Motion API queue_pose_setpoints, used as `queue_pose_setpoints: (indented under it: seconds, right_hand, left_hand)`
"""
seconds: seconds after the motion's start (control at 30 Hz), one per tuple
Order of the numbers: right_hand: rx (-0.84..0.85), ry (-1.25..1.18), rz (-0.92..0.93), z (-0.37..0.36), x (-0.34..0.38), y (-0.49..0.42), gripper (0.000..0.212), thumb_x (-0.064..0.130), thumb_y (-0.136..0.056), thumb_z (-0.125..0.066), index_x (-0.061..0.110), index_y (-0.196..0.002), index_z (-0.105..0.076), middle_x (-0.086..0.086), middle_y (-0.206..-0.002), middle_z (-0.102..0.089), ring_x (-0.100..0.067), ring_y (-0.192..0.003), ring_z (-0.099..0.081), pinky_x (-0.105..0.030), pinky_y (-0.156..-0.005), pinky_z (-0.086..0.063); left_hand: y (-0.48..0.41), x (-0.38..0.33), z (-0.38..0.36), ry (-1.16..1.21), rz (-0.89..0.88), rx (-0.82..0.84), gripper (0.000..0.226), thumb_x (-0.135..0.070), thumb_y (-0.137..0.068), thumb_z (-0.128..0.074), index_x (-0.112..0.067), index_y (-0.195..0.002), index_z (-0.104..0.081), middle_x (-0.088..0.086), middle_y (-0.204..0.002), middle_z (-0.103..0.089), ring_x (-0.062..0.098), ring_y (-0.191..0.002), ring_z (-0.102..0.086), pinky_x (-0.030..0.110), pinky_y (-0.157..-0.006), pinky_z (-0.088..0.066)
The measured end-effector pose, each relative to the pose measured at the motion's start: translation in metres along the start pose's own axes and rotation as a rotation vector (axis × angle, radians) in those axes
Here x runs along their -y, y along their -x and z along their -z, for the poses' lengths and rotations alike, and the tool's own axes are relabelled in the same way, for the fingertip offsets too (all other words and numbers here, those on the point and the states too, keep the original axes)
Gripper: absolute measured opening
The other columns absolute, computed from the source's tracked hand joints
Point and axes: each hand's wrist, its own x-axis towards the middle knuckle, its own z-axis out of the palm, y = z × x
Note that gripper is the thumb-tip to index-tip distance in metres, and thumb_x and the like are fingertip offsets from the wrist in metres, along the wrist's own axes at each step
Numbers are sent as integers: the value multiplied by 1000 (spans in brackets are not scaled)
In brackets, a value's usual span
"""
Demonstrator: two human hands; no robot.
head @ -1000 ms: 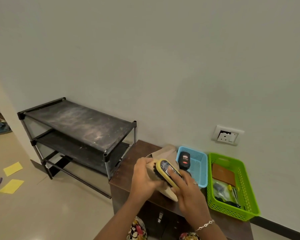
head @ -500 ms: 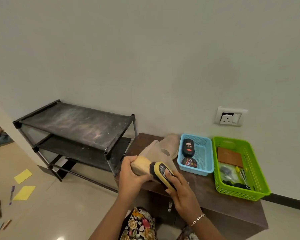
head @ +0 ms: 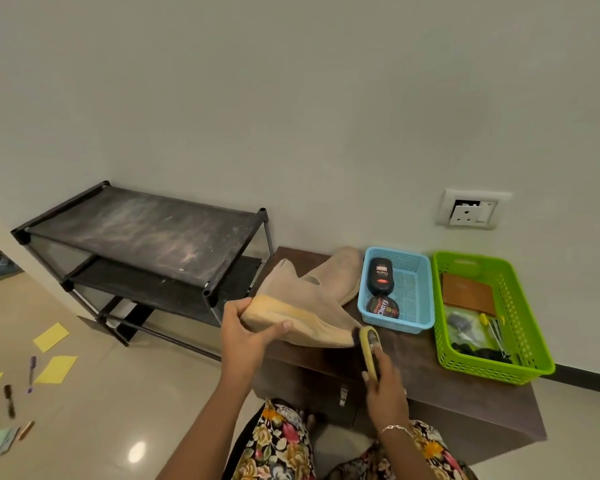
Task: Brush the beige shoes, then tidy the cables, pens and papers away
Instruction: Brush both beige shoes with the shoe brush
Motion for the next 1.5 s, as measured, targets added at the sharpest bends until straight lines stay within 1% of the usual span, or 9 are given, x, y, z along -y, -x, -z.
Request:
queue_pose_setpoints:
  seconds: [0.1,0.3,0.6,0.87,0.97,1.1,1.23,1.37,1.5]
  right_hand:
    - [-57,-144,-157,-1,15,2,50,10,-92,-51,18,-139,-37,-17,-128,-47,-34,-114,-49,-40,-95,-40]
    - [41,-140,247,-24,65,39,51,18,-94,-48,29,-140,-31,9,-124,-39,-13,-106,-47,-28,-86,-38]
    - [116,-249,-259,7,-9,-26,48,7,-93,-49,16,-138,-37,-13,-137,-47,-32,-120,-47,-36,-97,-39]
    - [90,-1218,-706,52,4,-19,19,22,-90,-53,10,-104,-56,-11,-73,-59,-20,-57,-55,-20,-37,-42]
    - [61,-1529,-551,73,21,-6,21,26,-79,-63,16,-96,-57,-4,-66,-70,-20,-59,-64,-23,-44,-47]
    - [59,-1690,-391,102,38,-3,95,38,-12,-91,21,-101,-61,-7,-88,-69,-28,-83,-63,-46,-69,-53]
    - [4,-1776,-288,134,61,6,98,36,-16,-91,26,-108,-60,-7,-109,-65,-32,-105,-53,-70,-85,-34]
    - [-16,-1800,-215,160,83,17,55,36,-47,-77,26,-99,-61,-4,-100,-69,-27,-102,-53,-73,-91,-27]
    - [7,-1724,-112,166,87,19,82,33,-6,-92,23,-85,-72,-4,-86,-75,-26,-100,-55,-68,-90,-31]
  left_hand:
    - [-1,1,0,5,2,-7,63,-4,-58,-84,-11,-109,-48,1,-100,-52,13,-90,-53,31,-74,-51]
    - [-6,0,3,55,52,-15,59,-1,-62,-80,-10,-109,-46,4,-101,-52,16,-90,-53,26,-71,-49]
    - [-5,3,9,63,73,0,59,1,-64,-78,-8,-113,-46,2,-104,-53,14,-93,-54,26,-71,-50]
    - [-7,5,35,456,290,-94,30,1,-79,-63,-9,-104,-49,7,-98,-54,20,-87,-52,33,-71,-44]
    - [3,7,34,566,373,-44,14,-3,-86,-56,-12,-96,-50,7,-95,-56,20,-85,-54,33,-71,-45]
    - [15,10,20,657,450,68,18,-8,-89,-51,-8,-107,-48,12,-103,-55,25,-91,-54,37,-77,-46]
    - [20,11,2,622,479,123,21,-21,-92,-49,-17,-113,-47,6,-108,-53,25,-102,-49,48,-100,-32]
    - [15,7,-14,549,467,157,34,-30,-94,-48,-22,-127,-46,6,-124,-50,30,-123,-42,50,-107,-29]
    - [11,9,-31,523,510,123,42,-34,-96,-45,-22,-135,-37,7,-130,-47,28,-124,-42,48,-104,-30]
